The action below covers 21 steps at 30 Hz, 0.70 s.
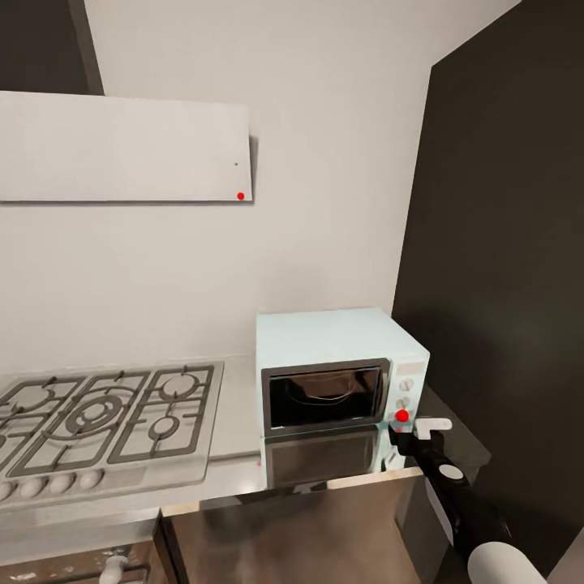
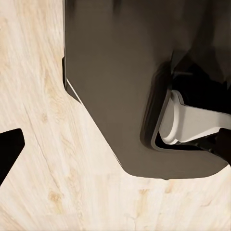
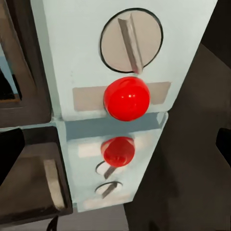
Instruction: In the kitchen, take the popcorn bag from the countertop, put it into the microwave, and heat it until the popcorn is cooked so the cooked popcorn ends up inside the bag.
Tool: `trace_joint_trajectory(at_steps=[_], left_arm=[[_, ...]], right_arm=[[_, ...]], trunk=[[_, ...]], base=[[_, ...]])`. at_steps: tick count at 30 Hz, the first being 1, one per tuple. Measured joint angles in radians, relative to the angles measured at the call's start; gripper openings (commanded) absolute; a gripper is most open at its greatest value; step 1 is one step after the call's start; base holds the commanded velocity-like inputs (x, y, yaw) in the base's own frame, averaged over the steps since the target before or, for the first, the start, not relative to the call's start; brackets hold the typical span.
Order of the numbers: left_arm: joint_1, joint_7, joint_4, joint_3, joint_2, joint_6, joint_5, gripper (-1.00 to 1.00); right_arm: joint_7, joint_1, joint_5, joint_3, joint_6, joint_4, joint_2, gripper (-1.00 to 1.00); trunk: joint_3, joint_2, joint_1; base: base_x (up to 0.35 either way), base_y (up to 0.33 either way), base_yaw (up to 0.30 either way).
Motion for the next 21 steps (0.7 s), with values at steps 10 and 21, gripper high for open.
trace_joint_trajectory(at_steps=[10,21], left_arm=[[0.0,0.0,0.0,0.001,0.0,0.0,0.0,1.0],[0.0,0.0,0.0,0.0,0.0,0.0,0.0,1.0]], right_arm=[[0.0,0.0,0.0,-0.001,-0.045,0.021,0.0,1.0],[0.0,0.0,0.0,-0.004,-0.045,0.021,0.0,-1.0]], trunk=[[0.0,0.0,0.0],[0.0,0.0,0.0]], base=[[0.001,0.0,0.0],[0.0,0.0,0.0]])
